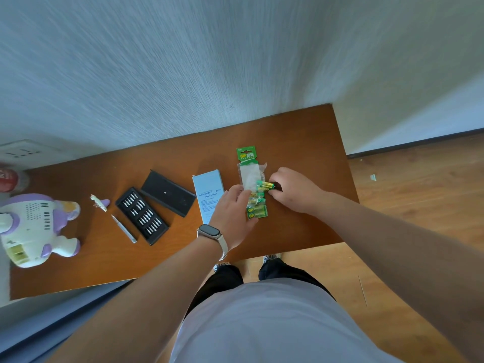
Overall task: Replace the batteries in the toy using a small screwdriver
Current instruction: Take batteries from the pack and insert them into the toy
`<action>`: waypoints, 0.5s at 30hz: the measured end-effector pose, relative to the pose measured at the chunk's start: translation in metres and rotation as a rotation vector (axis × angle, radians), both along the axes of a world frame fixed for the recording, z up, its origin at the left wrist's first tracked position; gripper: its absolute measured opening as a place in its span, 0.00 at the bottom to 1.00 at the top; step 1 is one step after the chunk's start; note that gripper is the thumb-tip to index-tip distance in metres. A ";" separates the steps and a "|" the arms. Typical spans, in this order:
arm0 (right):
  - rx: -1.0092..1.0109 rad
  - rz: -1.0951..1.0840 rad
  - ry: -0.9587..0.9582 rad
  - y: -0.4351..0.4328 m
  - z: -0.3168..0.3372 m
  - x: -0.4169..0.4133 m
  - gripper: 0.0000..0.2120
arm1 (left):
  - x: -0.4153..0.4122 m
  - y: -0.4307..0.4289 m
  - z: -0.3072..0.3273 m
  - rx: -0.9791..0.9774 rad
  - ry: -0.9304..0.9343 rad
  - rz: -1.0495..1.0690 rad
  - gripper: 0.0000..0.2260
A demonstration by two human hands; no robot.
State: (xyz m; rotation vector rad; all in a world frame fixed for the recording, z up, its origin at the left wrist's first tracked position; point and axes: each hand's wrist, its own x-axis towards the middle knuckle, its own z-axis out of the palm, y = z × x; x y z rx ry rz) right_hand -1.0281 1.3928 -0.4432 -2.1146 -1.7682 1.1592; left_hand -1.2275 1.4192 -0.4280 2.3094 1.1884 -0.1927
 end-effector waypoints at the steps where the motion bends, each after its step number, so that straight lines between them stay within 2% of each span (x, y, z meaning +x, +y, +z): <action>1: 0.008 -0.011 0.005 -0.001 0.000 -0.001 0.11 | 0.000 0.000 0.000 0.002 0.006 0.000 0.29; 15: 0.049 -0.018 -0.033 -0.015 0.009 0.007 0.12 | 0.002 -0.003 0.002 -0.009 0.039 0.035 0.29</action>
